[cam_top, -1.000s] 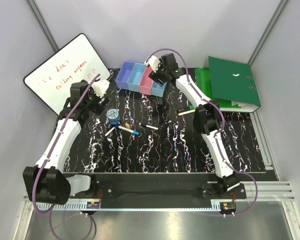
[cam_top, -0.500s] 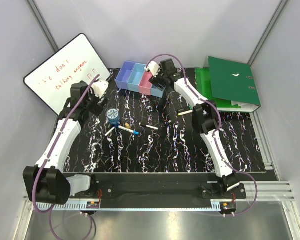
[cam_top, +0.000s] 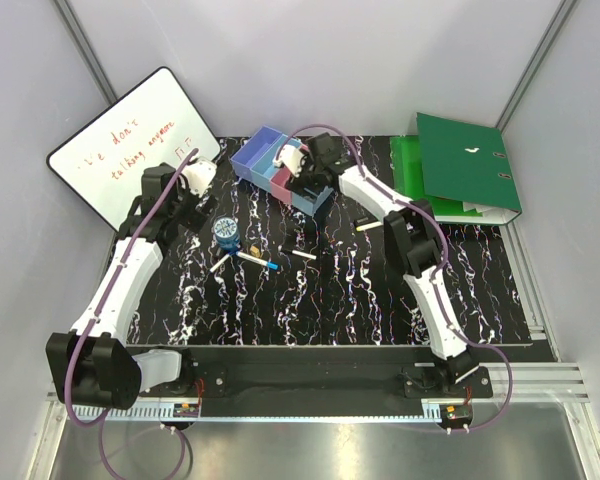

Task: Sort the stationery into containers
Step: Move the storage box to the center of the board.

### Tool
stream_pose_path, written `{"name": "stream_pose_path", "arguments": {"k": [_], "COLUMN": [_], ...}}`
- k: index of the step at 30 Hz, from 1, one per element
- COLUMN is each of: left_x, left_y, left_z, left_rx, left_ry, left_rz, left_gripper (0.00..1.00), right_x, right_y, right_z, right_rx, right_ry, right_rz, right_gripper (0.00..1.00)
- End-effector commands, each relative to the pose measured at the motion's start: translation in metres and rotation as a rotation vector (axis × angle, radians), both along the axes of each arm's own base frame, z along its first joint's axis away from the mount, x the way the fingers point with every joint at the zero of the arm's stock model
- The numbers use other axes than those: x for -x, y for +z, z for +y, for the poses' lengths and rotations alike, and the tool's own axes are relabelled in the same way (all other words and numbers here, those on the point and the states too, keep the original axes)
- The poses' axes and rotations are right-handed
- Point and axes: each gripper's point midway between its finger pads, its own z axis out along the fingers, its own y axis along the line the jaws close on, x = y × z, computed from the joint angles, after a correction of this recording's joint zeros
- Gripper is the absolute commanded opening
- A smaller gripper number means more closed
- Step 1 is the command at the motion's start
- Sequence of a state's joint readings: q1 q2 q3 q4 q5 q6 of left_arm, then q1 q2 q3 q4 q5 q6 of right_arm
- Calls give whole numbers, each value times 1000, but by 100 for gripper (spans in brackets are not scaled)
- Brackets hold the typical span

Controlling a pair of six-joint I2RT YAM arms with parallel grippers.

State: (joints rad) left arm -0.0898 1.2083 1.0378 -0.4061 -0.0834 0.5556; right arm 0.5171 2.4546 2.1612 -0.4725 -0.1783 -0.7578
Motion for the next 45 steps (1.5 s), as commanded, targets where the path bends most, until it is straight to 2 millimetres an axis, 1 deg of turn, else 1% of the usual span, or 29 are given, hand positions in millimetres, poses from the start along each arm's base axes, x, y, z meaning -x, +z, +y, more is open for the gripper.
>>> {"name": "stream_pose_path", "arguments": {"k": [1,2,5,8,10,13,17,18,19,21,25,26,28,29,31,33,34,35,36,37,38,39,40,41,42,43,44,45], "left_x": [1,1,2,3,4,5,6,6,6,6,8,8,7,8,8,8,9,9,8,8,8,7,7,8,8,8,9,10], "left_y": [12,11,11,10,7,6,5,4,4,4,2,2,2,2,1,-1,-2,-2,-1,-1,-1,0,0,0,1,0,0,-2], "left_z": [-1,-1,-1,-3,-3,-4,-4,-4,-5,-5,-6,-6,-6,-7,-7,-7,-7,-7,-7,-7,-7,-7,-7,-6,-6,-5,-5,-4], "left_rx": [13,13,14,20,23,27,31,31,32,33,39,41,42,42,43,44,42,42,42,41,41,40,40,38,33,32,30,26], "left_ry": [11,11,6,1,0,1,0,0,-1,-2,-5,-5,-5,-7,-8,-7,-10,-11,-10,-10,-10,-8,-8,-7,-6,-5,-5,-3], "left_rz": [-37,-37,-37,-32,-24,-21,-18,-18,-16,-16,-8,-8,-9,-8,-6,-1,0,0,-1,-1,-1,-3,-5,-5,-5,-2,-2,2], "left_gripper": [99,99,99,99,99,99,99,99,99,99,99,99,99,99,99,99,99,99,99,99,99,99,99,99,99,99,99,99], "right_x": [29,34,40,42,39,33,21,18,18,17,11,7,-1,-6,-14,-28,-34,-41,-51,-57,-65,-74,-82,-90,-96,-101,-104,-108], "right_y": [42,43,47,48,48,55,74,86,92,110,133,141,150,161,163,163,160,175,153,164,142,138,145,125,122,114,111,107], "right_z": [38,45,57,63,64,60,53,53,52,52,51,50,49,49,49,51,51,51,52,53,57,51,51,48,43,42,39,32], "right_rx": [-57,-64,-76,-75,-75,-66,-58,-71,-73,-85,-76,-78,-70,-85,-89,-91,-85,-107,-93,-112,-103,-93,-110,-86,-76,-80,-79,-77], "right_ry": [111,126,137,140,131,104,54,47,44,49,66,59,48,37,16,4,-8,-22,-29,-36,-35,-60,-81,-90,-111,-118,-123,-136], "right_rz": [-28,-26,-27,-32,-37,-64,-128,-154,-166,-202,-274,-301,-342,-370,-391,-423,-433,-472,-458,-491,-483,-500,-547,-547,-563,-568,-567,-563], "right_gripper": [76,76,77,77,77,78,79,80,80,81,83,83,82,81,79,68,63,45,35,27,20,19,20,33,44,51,59,60]}}
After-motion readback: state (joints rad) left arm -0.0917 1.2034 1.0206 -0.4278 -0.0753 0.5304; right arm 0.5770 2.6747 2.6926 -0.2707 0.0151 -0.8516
